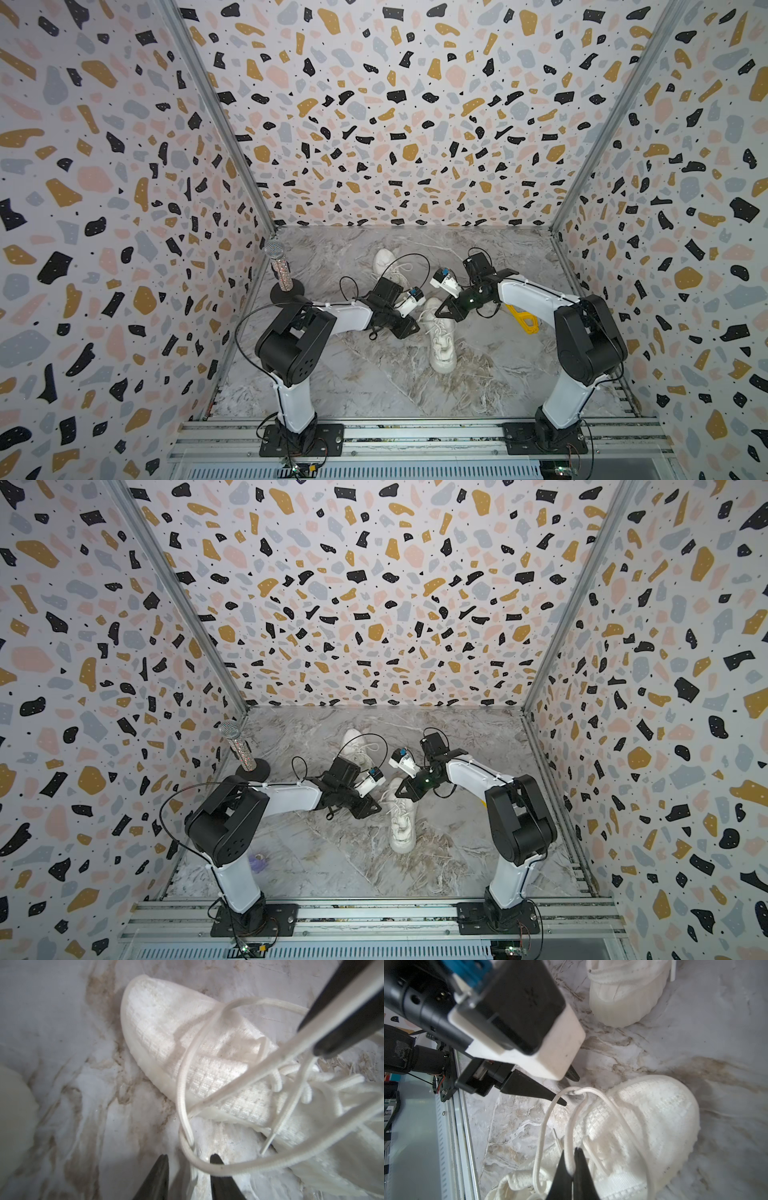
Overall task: Tie the shoes
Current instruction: Tie the shoelace on the shoe.
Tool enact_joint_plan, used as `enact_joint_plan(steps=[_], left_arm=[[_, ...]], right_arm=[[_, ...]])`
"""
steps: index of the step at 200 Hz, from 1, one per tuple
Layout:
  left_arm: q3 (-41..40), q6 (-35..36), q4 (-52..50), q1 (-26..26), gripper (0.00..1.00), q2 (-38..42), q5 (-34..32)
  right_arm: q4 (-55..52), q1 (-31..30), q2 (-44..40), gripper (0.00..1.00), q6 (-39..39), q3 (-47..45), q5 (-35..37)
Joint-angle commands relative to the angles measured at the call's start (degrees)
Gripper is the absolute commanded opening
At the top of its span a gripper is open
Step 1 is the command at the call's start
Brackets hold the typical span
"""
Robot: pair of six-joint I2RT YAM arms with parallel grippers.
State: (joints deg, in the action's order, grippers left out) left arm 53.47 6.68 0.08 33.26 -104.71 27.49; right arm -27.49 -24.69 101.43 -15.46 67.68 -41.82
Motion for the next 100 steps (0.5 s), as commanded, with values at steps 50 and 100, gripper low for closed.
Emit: enact_joint_plan(steps=[50, 100], left_arm=[[-0.36, -1.26, 1.59, 0.45, 0.2, -0.1, -1.46], [-0.69, -1.1, 1.24, 0.32, 0.01, 0.79, 0.44]], right_arm=[[-1.43, 0.25, -0.61, 0.0, 0.17, 2.11, -0.81], [-1.58, 0.6, -1.15, 0.0, 0.08, 2.24, -0.26]])
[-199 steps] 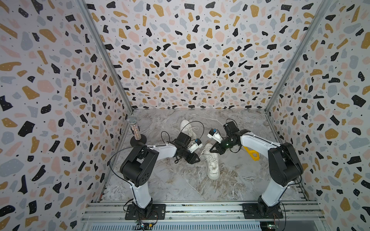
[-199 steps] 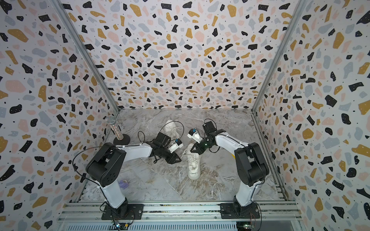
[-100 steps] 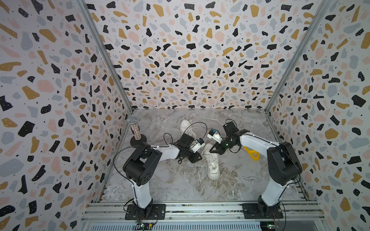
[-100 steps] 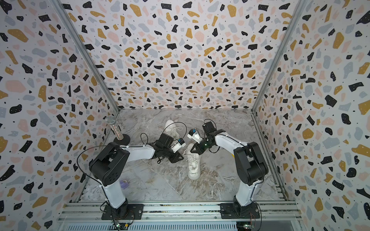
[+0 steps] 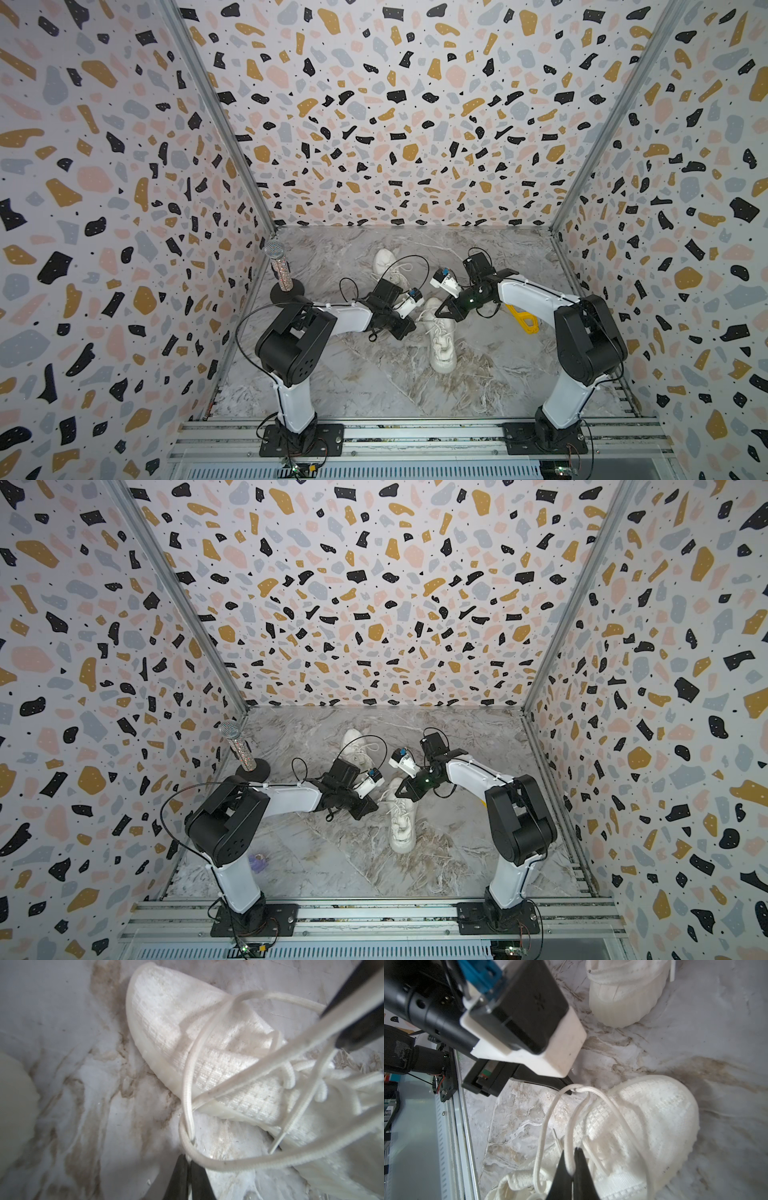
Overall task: Tie the shoes
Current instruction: Tie the shoelace on the shoe.
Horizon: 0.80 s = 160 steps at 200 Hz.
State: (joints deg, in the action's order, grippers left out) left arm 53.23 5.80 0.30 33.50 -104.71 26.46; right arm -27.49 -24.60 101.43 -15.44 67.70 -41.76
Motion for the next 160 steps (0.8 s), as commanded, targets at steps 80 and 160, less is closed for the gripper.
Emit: enact_joint_plan(steps=[80, 160], left_arm=[[10.17, 5.81, -21.09, -7.76, 0.0, 3.57, 24.9], [22.36, 21.54, -52.22, -12.14, 0.0, 8.72, 24.39]], right_arm=[[-7.7, 4.15, -9.41, 0.0, -4.66, 4.12, -6.25], [-18.91, 10.27, -23.51, 0.0, -13.37, 1.75, 6.91]])
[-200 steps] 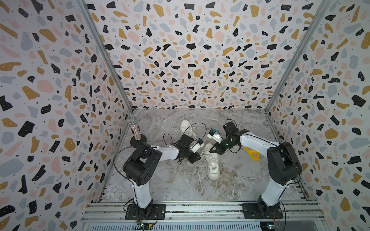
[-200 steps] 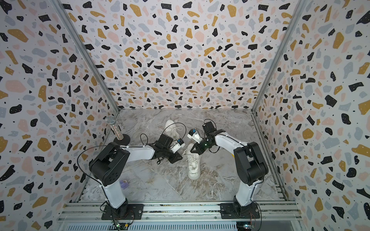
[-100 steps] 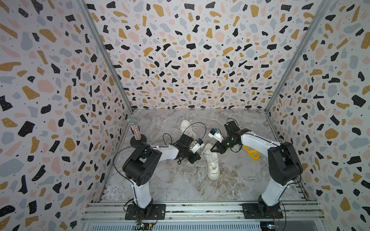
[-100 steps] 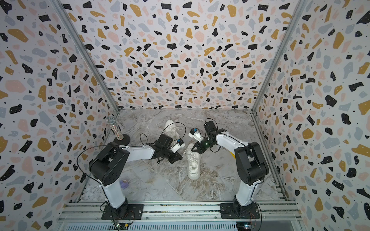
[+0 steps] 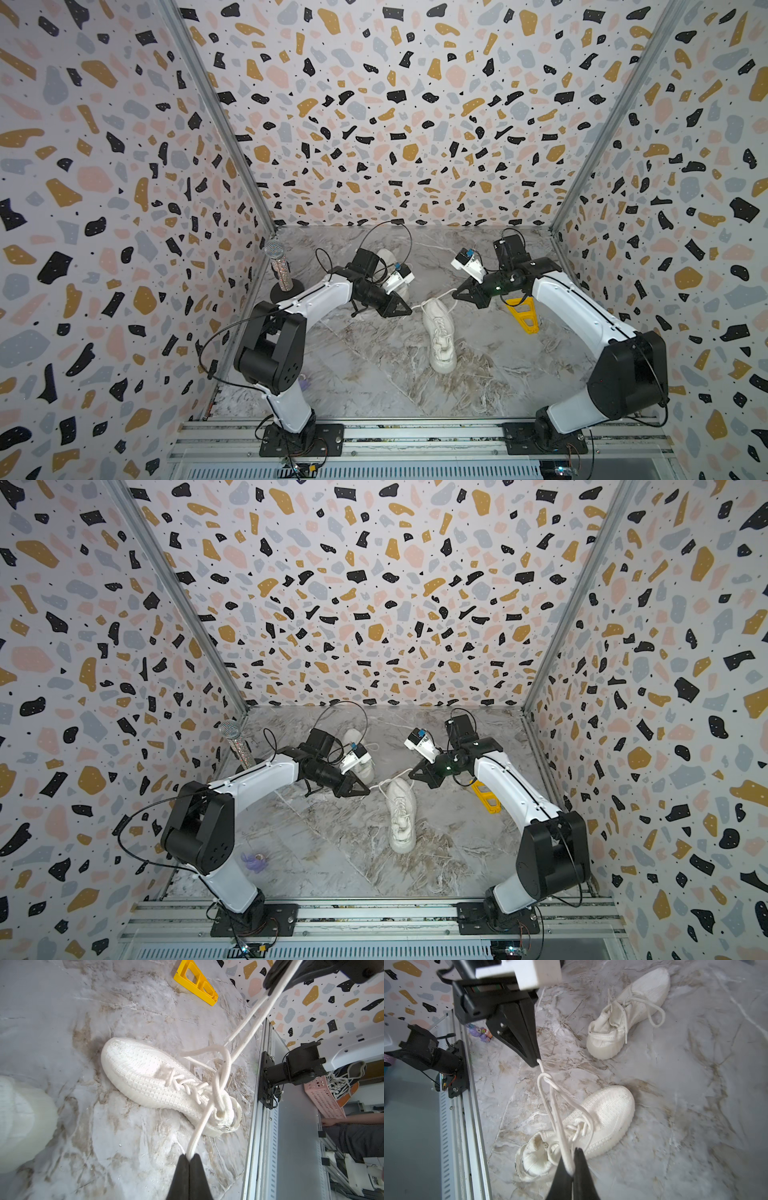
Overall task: Tie the shoes
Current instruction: Tie the shoelace on the shoe.
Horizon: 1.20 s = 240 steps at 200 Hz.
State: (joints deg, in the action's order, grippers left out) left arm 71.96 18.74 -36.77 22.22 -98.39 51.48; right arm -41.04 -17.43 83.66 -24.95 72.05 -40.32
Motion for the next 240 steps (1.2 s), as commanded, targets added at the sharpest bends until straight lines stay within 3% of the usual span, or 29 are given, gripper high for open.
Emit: enact_joint_plan(steps=[1, 19, 48, 89, 128, 169, 208, 240], left_arm=[[3.71, 8.95, -15.56, -0.86, 0.0, 2.45, -0.84], [3.41, 12.71, -19.72, -1.02, 0.0, 5.09, -5.56], [-0.95, 13.12, -19.52, -3.79, 0.0, 10.33, -12.18], [-6.08, 17.67, -21.58, -10.67, 0.0, 13.66, -20.37], [-6.78, 21.73, -23.78, -18.15, 0.0, 12.79, -22.65], [-7.97, 24.15, -23.69, -21.69, 0.0, 10.43, -24.75], [-9.07, 24.45, -22.18, -23.48, 0.0, 8.9, -26.15], [-10.2, 23.29, -18.4, -24.64, 0.0, 6.58, -30.0]], right_arm=[[-5.41, 3.28, -6.03, 0.0, -3.96, -2.78, 5.58], [-5.87, 6.7, -10.16, 0.0, -4.94, -6.53, 7.65], [-6.85, 12.42, -14.9, 0.0, -7.43, -12.28, 9.69], [-9.74, 14.56, -17.48, 0.0, -11.82, -18.56, 13.62], [-11.15, 14.86, -15.33, 0.0, -16.91, -20.13, 17.24], [-10.77, 17.37, -12.29, 0.0, -20.62, -21.63, 22.22], [-10.32, 23.18, -11.13, 0.0, -22.2, -21.87, 22.53], [-9.59, 24.35, -9.66, 0.0, -22.69, -23.18, 23.21]])
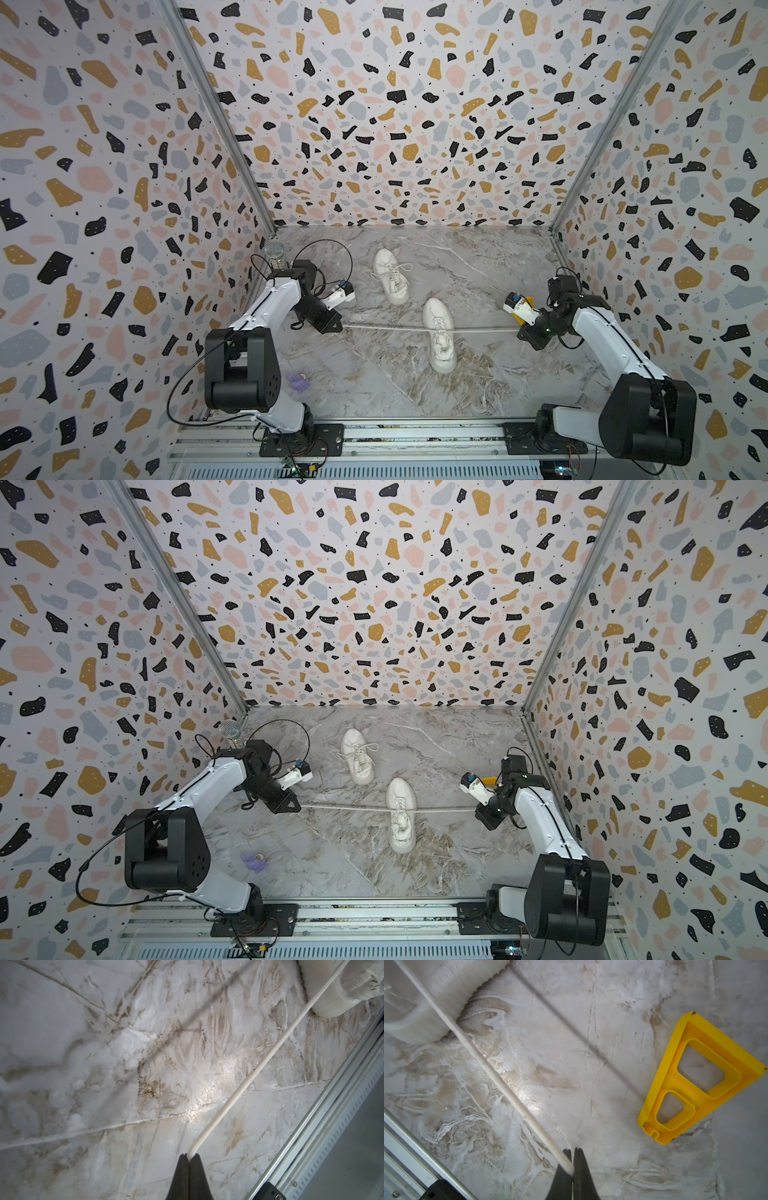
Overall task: Tie the shoes
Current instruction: Tie the shoelace on the shoe, then wrap the shoelace around the shoelace.
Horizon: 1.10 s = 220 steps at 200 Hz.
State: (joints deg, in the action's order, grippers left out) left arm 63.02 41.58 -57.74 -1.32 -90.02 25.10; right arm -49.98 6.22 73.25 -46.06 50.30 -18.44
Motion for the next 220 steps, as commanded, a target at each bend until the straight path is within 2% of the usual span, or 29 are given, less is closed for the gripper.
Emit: enact_joint_plan(steps=[1, 50, 88, 124, 165, 198, 220], left_arm=[[-1.29, 0.49, 2.68, -1.16, 0.0, -1.81, -3.72], [-2.49, -0.01, 7.55, -3.11, 0.0, -4.46, -8.78], [0.61, -1.55, 4.06, -1.97, 0.0, -2.96, -0.87], [5.03, -4.43, 0.59, 1.98, 0.0, -0.89, 7.84], [14.38, -9.36, -3.17, 7.63, 0.0, 1.51, 18.12], [21.64, -13.1, -3.58, 12.15, 0.0, 2.48, 22.94], [26.07, -14.84, -3.64, 14.35, 0.0, 2.83, 25.83]], right_arm=[[-0.56, 0.76, 0.75, 0.0, -1.57, -1.48, 1.4], [1.65, 1.66, 2.94, 0.0, -1.75, -3.04, 3.25], [-1.12, 0.13, 3.45, 0.0, -2.31, -1.08, -3.23], [-2.5, -5.02, 6.21, 0.0, -1.75, 1.1, -3.09], [-6.76, -10.23, 8.77, 0.28, -3.08, 4.43, -1.39], [-10.25, -11.97, 6.62, 0.51, -4.95, 11.28, -6.85], [-7.52, -15.4, 5.87, 0.52, -3.15, 14.03, -14.75]])
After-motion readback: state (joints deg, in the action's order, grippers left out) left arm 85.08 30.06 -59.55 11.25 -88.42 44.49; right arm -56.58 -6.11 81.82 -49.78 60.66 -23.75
